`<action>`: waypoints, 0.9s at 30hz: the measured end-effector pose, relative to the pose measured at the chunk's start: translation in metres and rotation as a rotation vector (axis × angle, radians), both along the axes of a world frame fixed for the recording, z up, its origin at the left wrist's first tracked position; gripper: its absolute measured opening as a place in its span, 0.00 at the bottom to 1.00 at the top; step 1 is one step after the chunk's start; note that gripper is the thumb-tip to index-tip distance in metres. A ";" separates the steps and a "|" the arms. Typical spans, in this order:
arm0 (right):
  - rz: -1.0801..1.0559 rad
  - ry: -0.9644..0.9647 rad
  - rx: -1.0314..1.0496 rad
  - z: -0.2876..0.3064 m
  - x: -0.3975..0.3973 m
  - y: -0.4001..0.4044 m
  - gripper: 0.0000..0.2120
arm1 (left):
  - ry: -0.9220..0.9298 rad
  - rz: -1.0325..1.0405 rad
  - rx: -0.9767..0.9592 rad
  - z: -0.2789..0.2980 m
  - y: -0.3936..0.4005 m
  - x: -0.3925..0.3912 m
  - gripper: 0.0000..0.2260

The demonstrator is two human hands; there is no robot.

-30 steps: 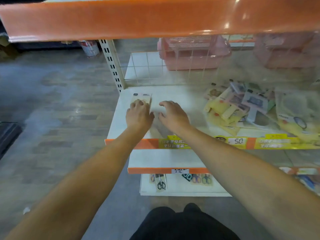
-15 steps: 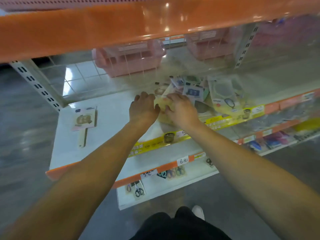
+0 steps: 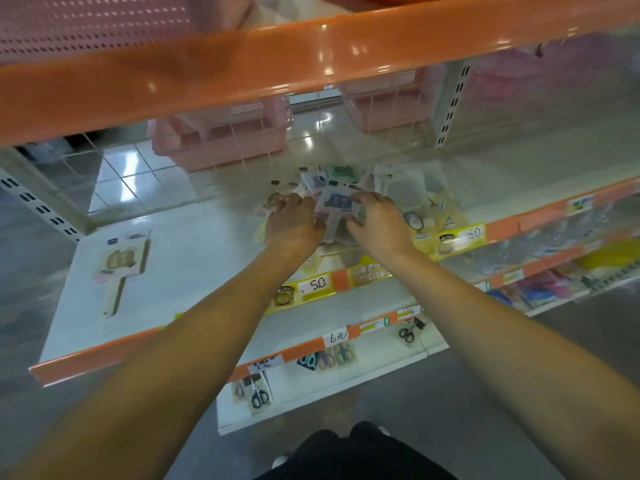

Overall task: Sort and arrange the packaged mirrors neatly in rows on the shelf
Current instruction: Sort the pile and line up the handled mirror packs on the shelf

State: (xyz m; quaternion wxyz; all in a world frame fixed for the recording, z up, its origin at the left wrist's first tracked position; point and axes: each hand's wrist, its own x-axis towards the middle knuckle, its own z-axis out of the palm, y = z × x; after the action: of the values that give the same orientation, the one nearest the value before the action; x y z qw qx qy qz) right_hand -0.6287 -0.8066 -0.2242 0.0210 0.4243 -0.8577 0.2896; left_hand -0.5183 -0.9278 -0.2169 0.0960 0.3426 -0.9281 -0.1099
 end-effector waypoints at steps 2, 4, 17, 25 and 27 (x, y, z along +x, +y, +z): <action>0.033 -0.007 0.002 -0.003 -0.008 0.004 0.19 | -0.007 0.024 -0.002 -0.002 0.004 -0.004 0.19; 0.058 -0.007 0.003 -0.006 -0.013 0.005 0.19 | 0.003 0.039 -0.007 -0.004 0.009 -0.006 0.19; 0.102 -0.042 -0.023 -0.014 -0.025 0.022 0.17 | -0.023 0.077 -0.028 -0.022 0.035 -0.027 0.21; 0.048 -0.017 0.006 -0.019 -0.035 0.035 0.14 | -0.024 0.067 0.005 -0.027 0.038 -0.045 0.18; 0.051 -0.009 0.011 -0.019 -0.035 0.032 0.14 | -0.008 0.076 0.030 -0.028 0.036 -0.045 0.18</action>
State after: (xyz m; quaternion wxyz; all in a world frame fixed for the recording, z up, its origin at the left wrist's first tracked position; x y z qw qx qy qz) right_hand -0.6633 -0.7745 -0.2433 0.0073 0.4447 -0.8483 0.2873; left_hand -0.5629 -0.8921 -0.2447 0.0914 0.3793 -0.9131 -0.1187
